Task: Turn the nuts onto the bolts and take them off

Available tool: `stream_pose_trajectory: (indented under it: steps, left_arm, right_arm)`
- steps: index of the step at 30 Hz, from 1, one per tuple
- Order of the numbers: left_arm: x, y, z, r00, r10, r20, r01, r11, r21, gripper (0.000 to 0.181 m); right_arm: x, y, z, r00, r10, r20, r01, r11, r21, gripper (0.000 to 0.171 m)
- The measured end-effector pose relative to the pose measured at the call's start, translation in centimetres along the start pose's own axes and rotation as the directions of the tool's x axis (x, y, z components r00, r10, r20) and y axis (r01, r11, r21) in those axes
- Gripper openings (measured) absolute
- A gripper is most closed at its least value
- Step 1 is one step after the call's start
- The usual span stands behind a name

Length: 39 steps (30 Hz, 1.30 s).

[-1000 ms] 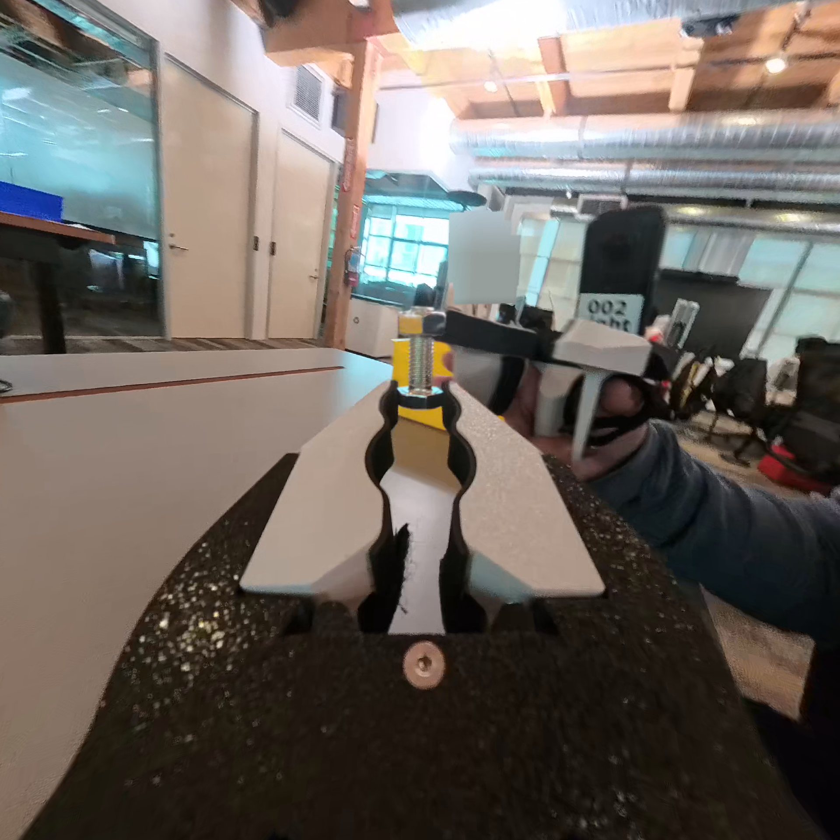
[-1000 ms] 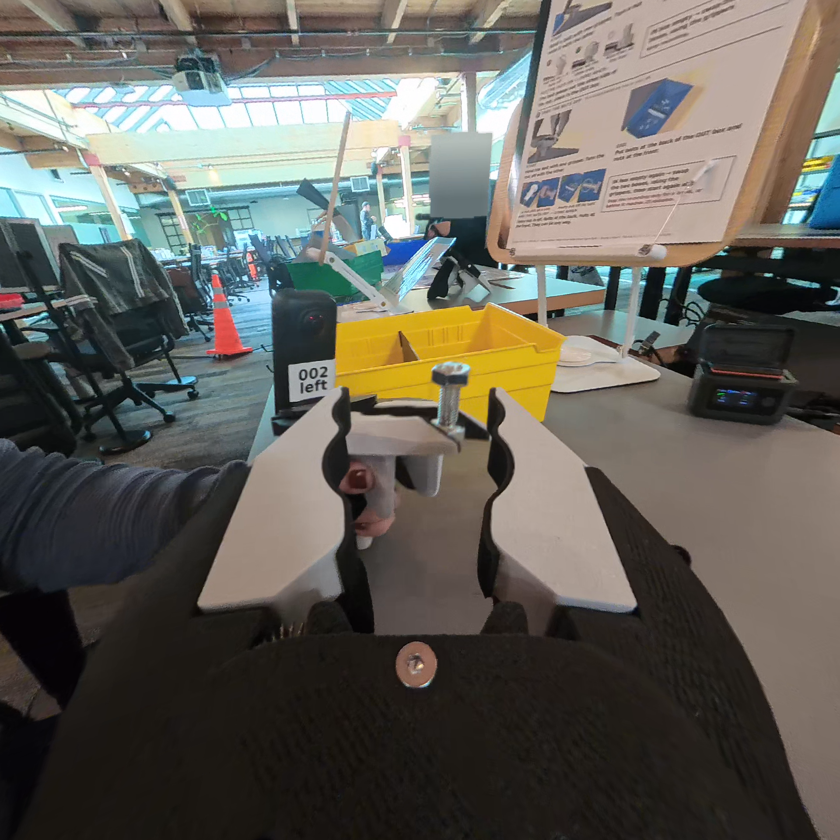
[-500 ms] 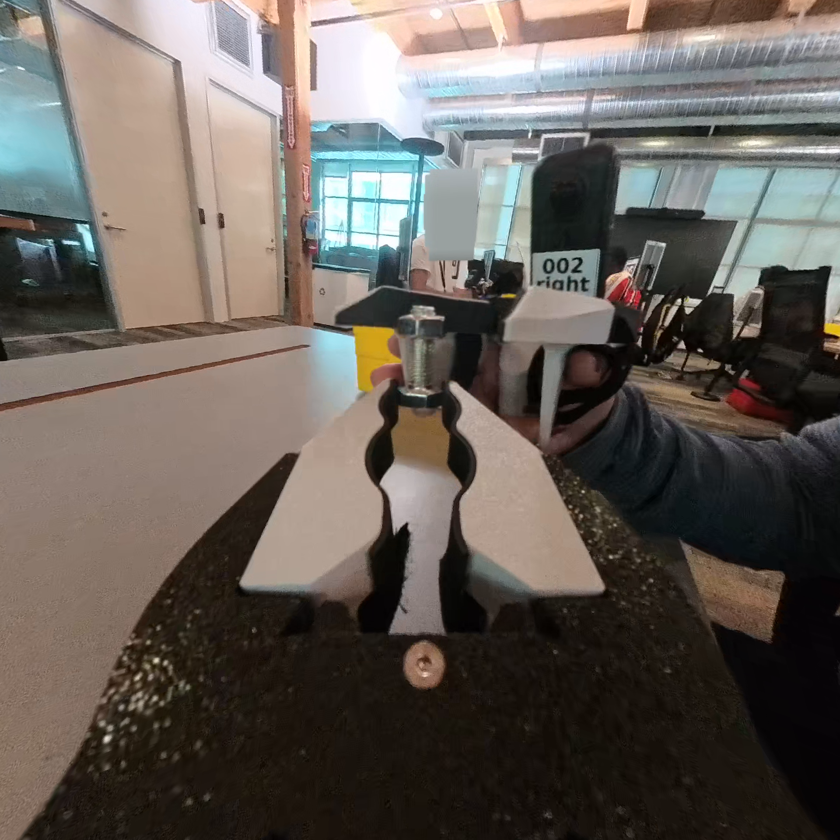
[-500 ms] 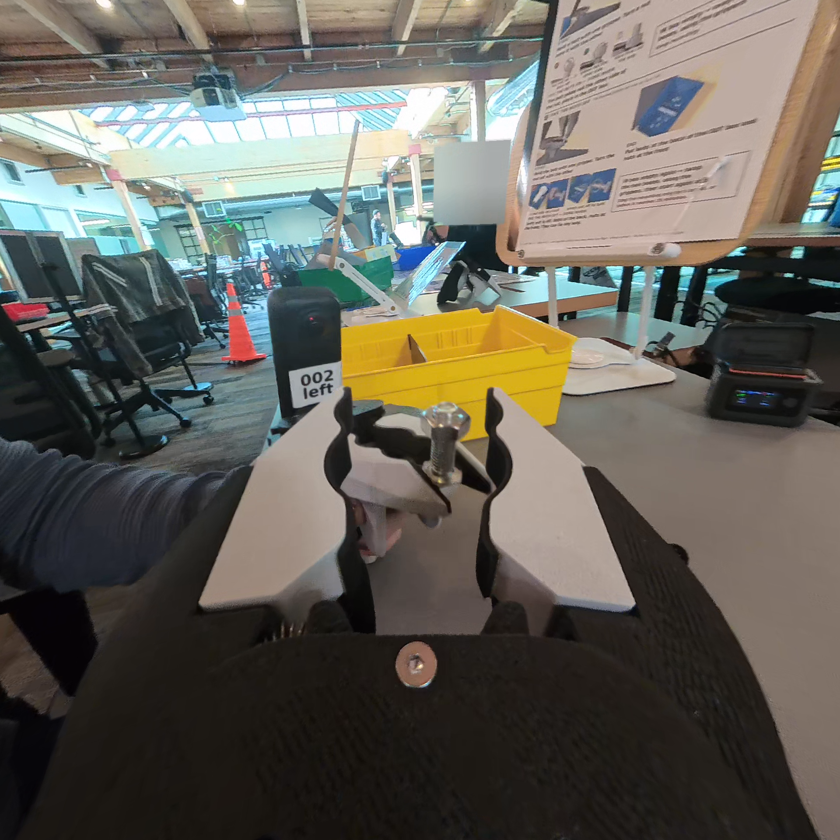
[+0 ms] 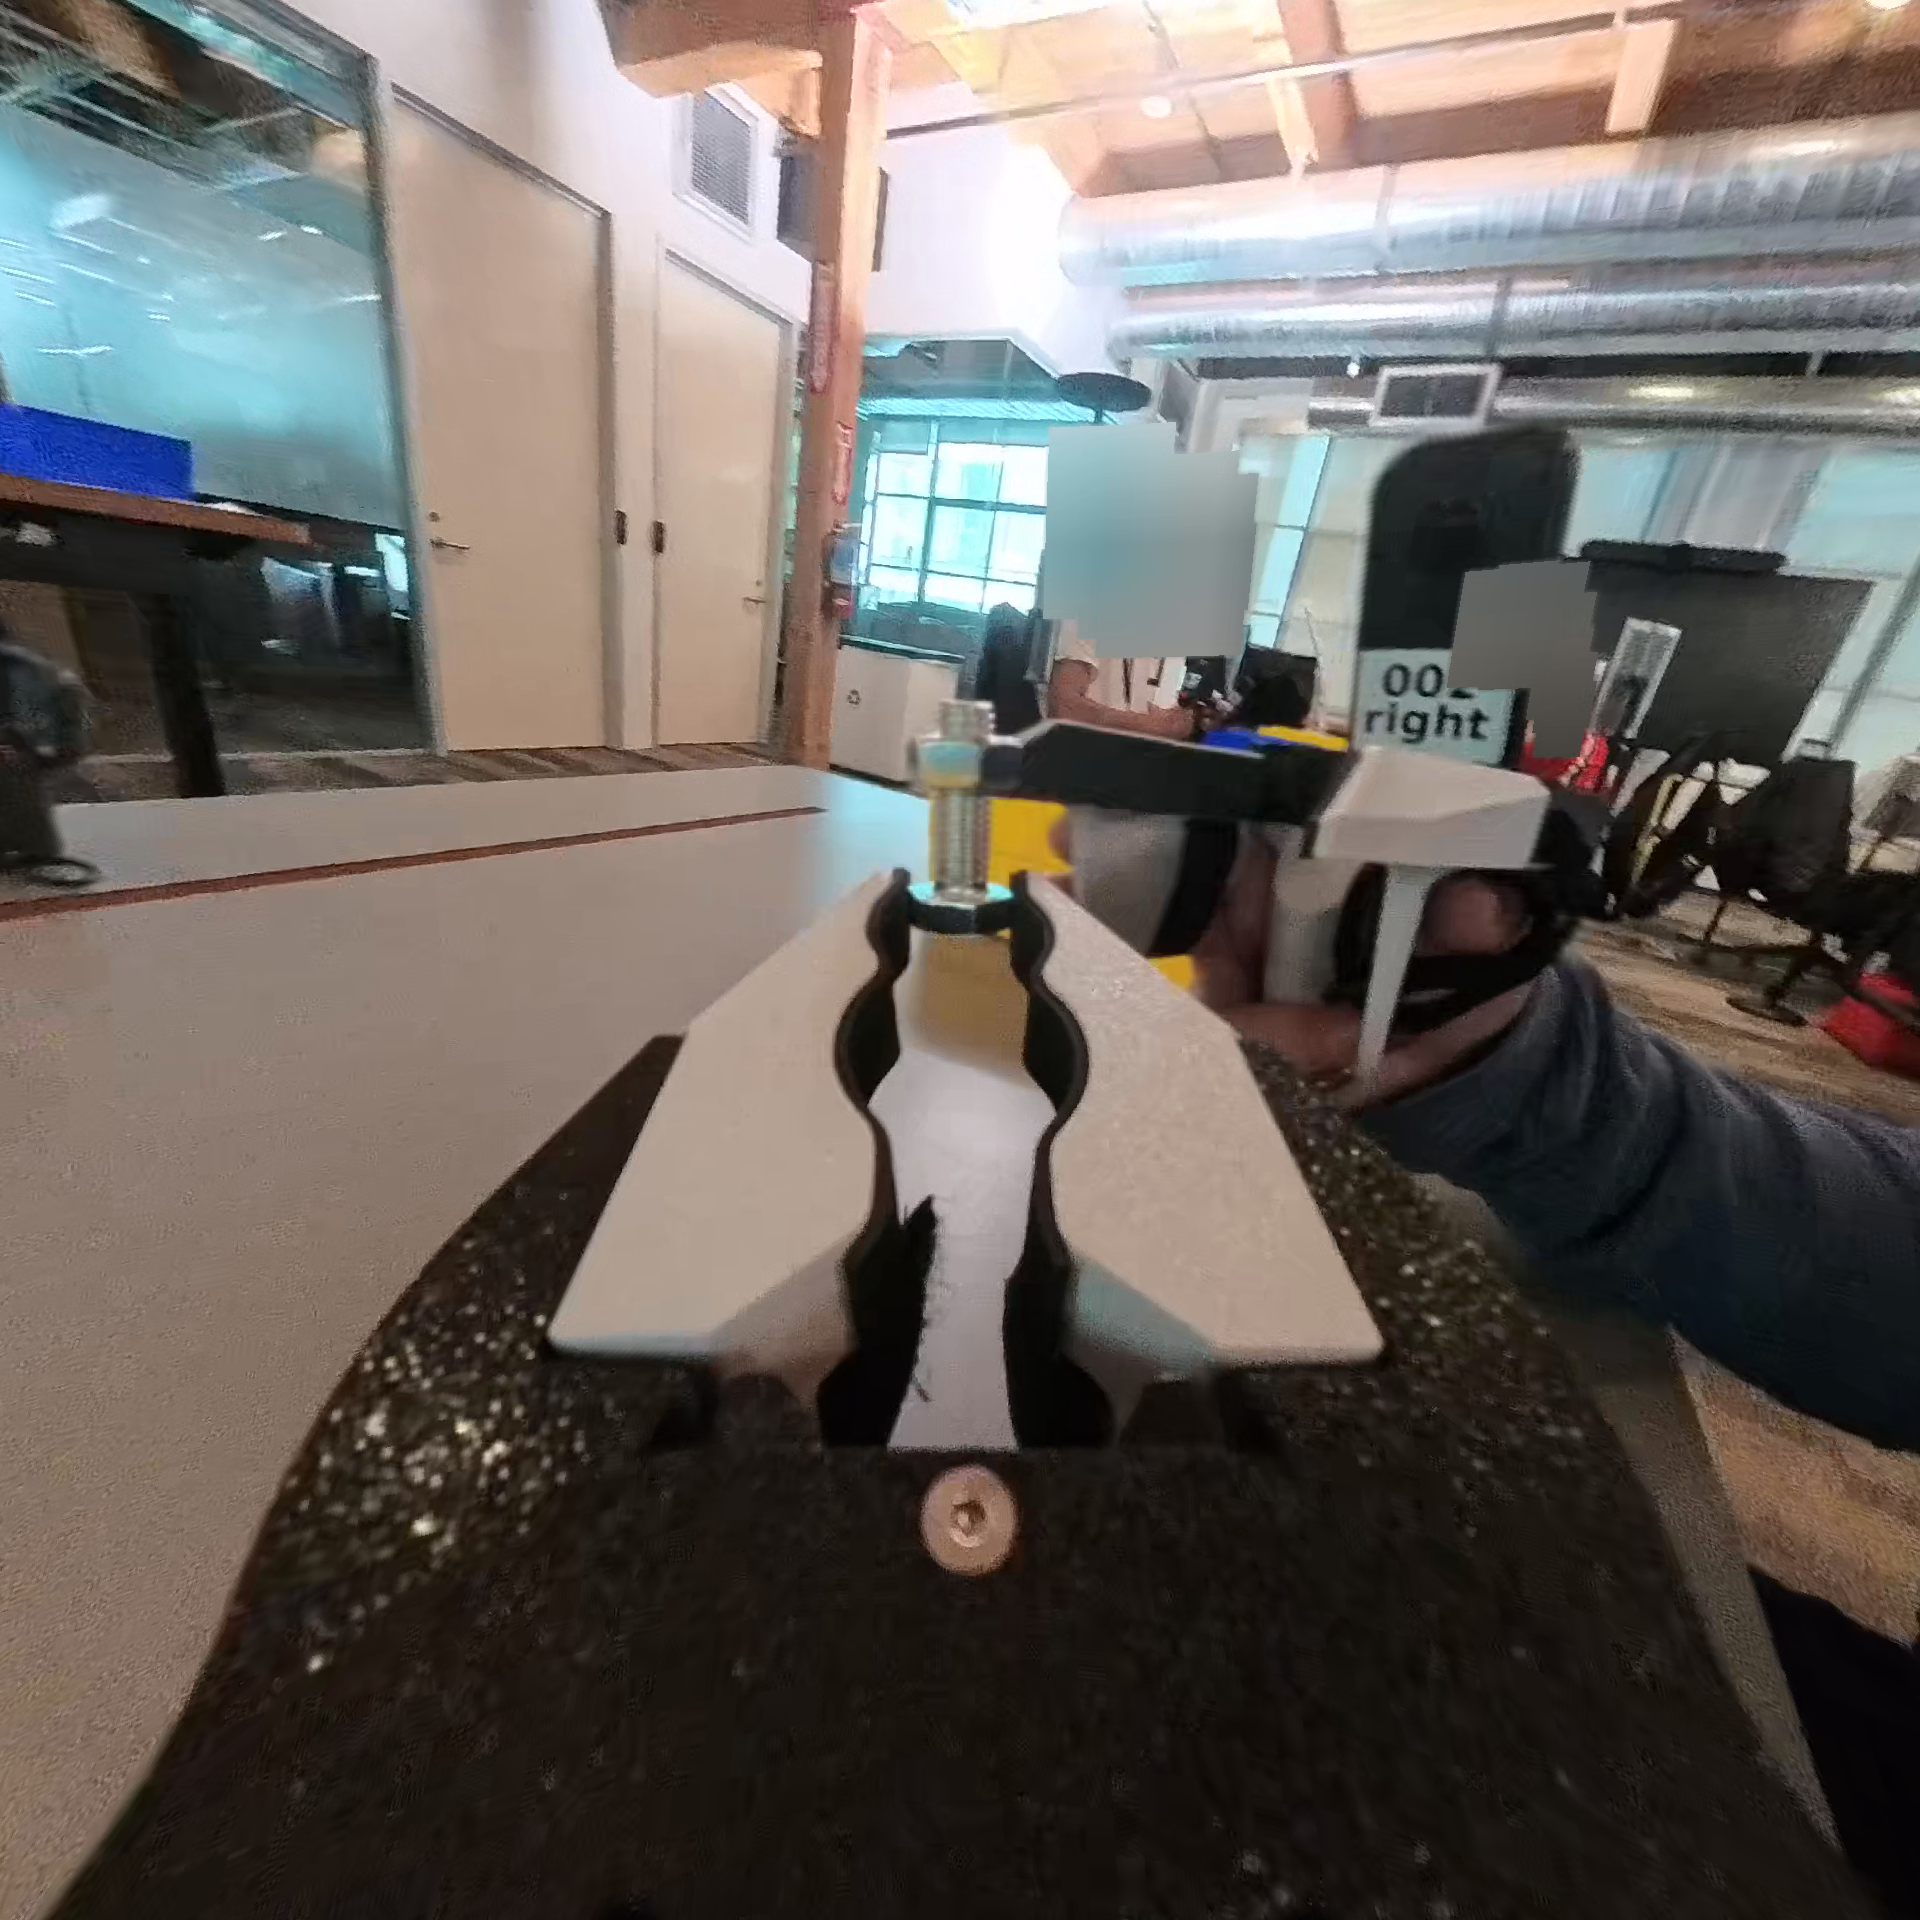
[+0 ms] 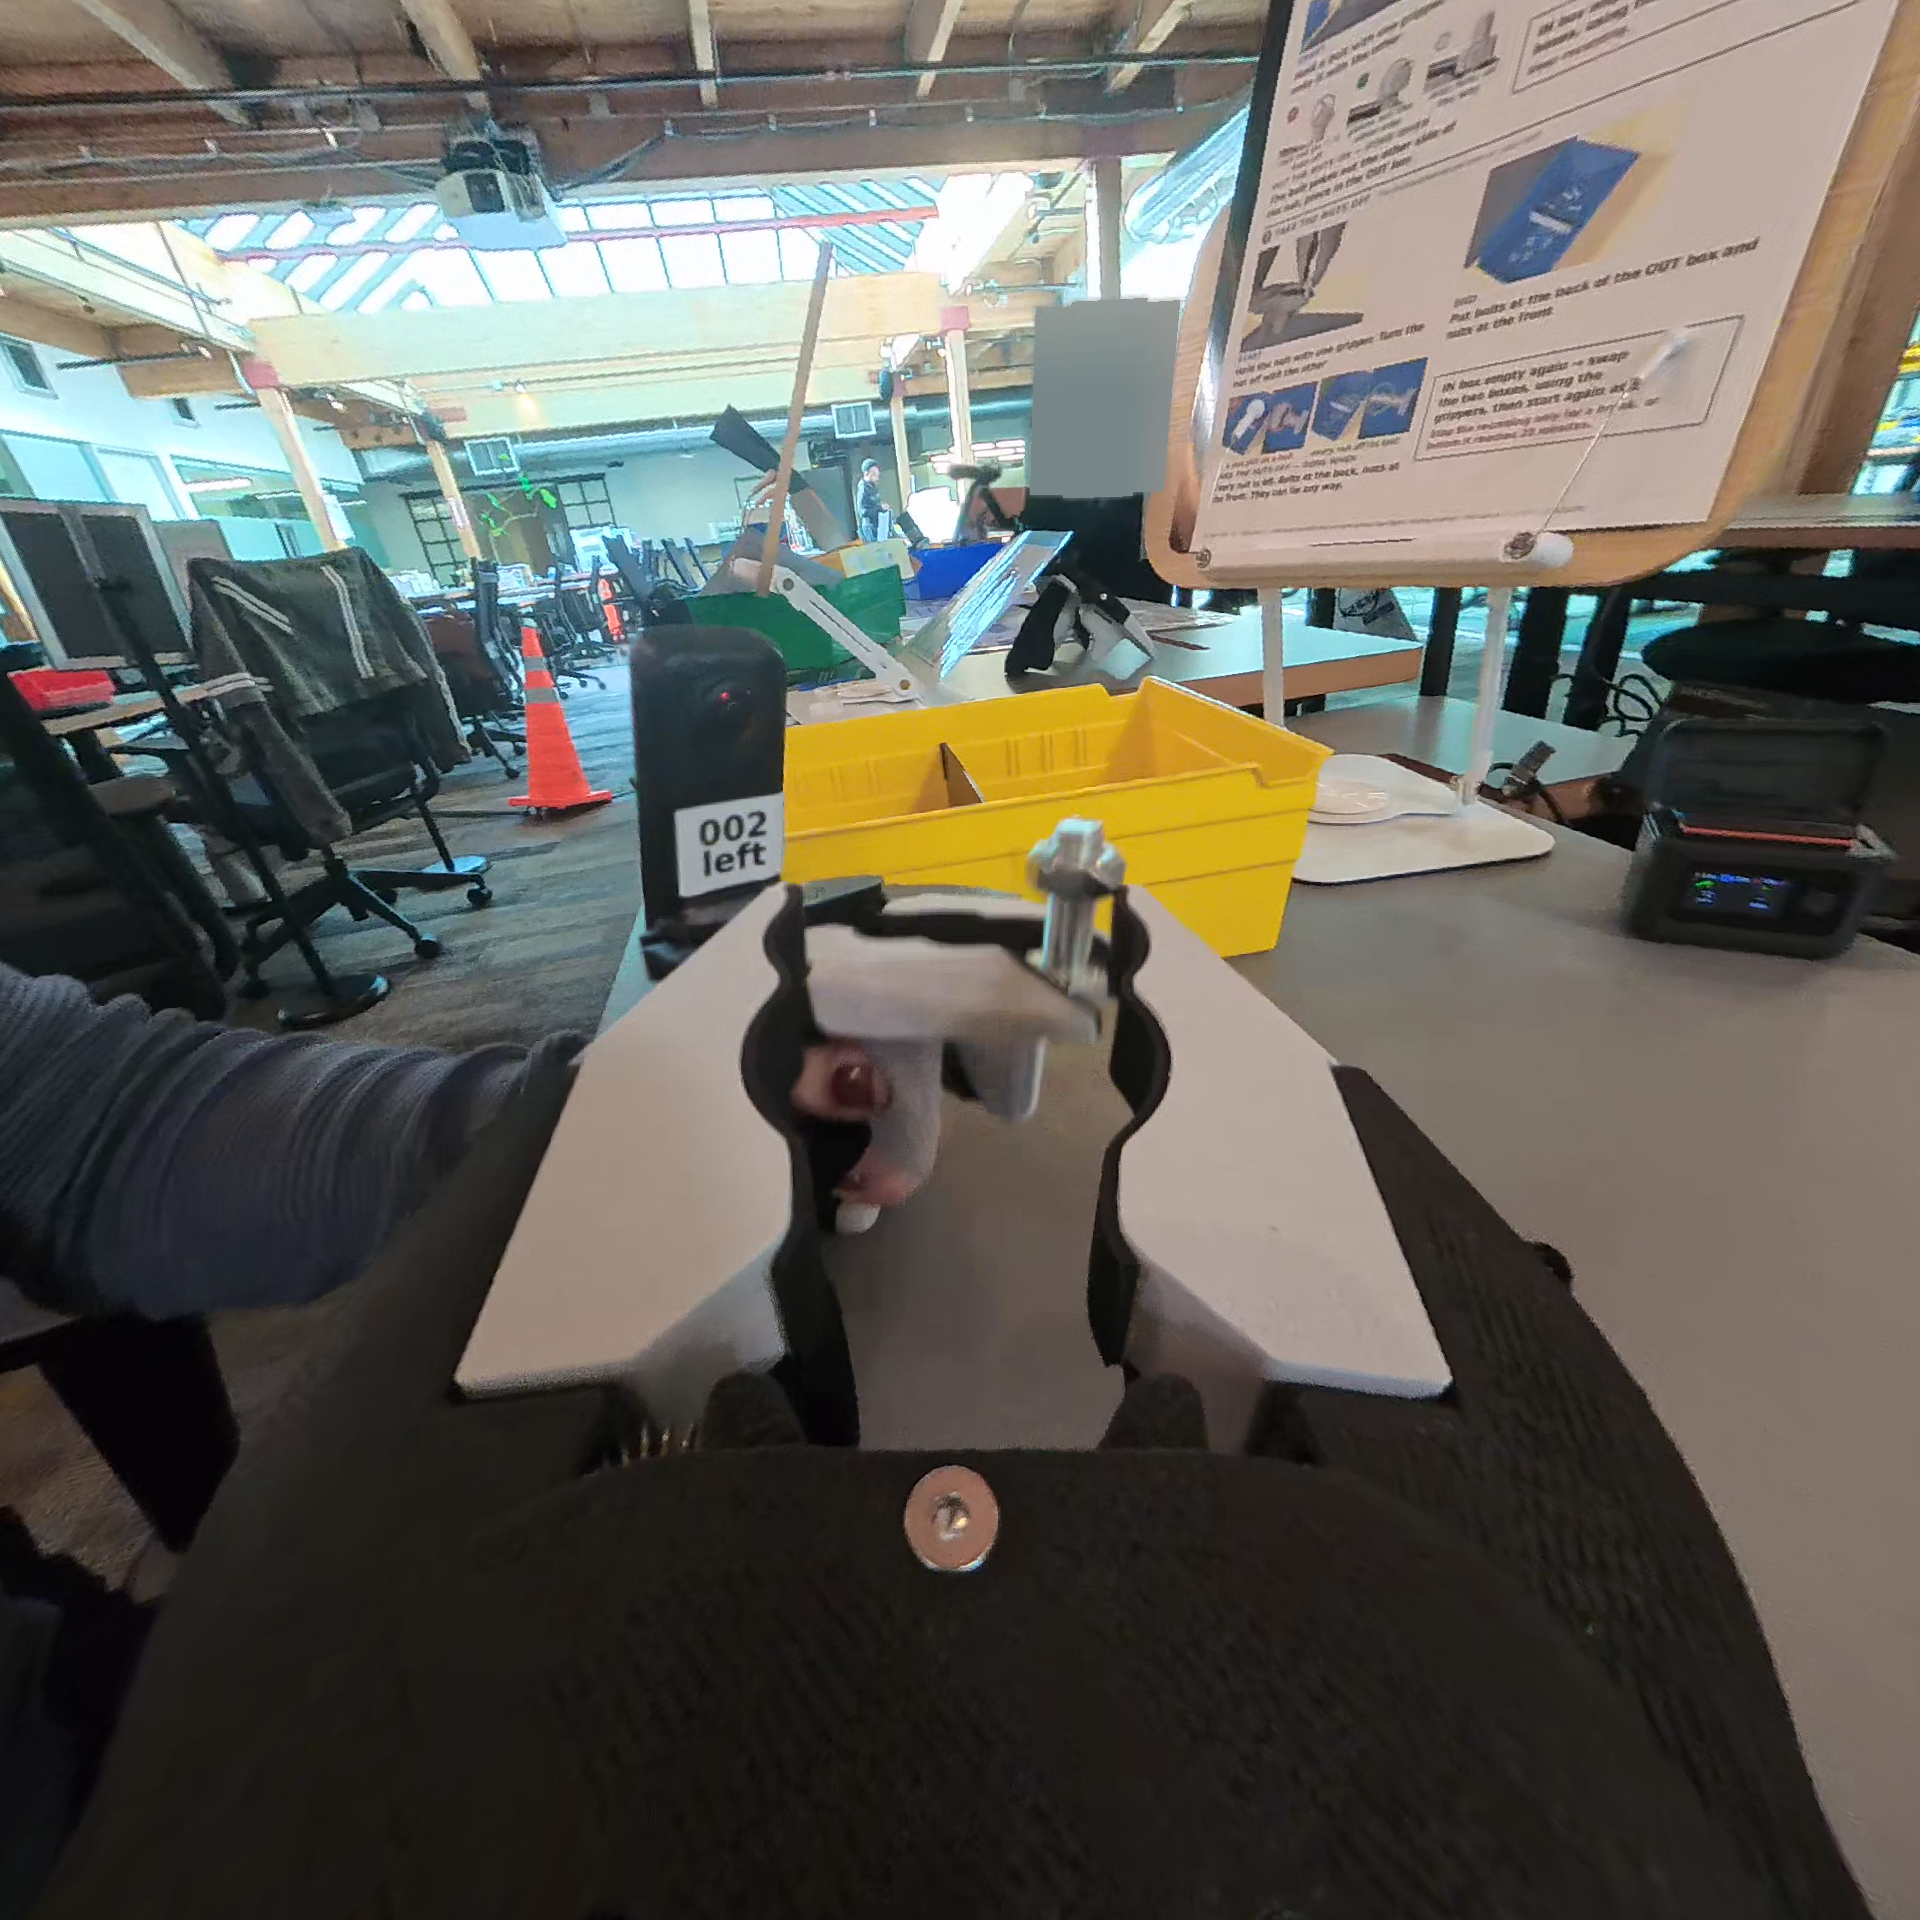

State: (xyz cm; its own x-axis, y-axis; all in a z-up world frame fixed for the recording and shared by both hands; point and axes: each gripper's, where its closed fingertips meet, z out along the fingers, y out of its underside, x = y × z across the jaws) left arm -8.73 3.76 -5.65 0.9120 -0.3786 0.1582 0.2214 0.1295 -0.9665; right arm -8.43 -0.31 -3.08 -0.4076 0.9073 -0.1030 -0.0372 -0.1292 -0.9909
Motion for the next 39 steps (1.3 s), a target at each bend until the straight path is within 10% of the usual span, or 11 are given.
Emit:
stream_pose_trajectory:
  steps: [33,34,39]
  left_arm:
    - [0.2,-0.2,-0.1,0.999,-0.011,-0.039,0.011,1.0,0.002,0.017]
    - [-0.9,-0.5,-0.5,1.0,-0.03,0.002,0.029,0.999,0.012,0.017]
    - [0.6,0.4,-0.1,0.998,0.056,-0.019,-0.056,0.997,-0.045,0.017]
  right_arm:
    - [-0.5,0.4,0.3,1.0,-0.004,0.015,0.005,1.0,-0.007,0.067]
    - [-1.1,0.4,-0.4,0.998,-0.013,0.054,0.014,1.0,-0.012,0.039]
    - [1.7,-0.7,-1.3,0.996,0.004,-0.086,-0.002,1.0,0.028,0.037]
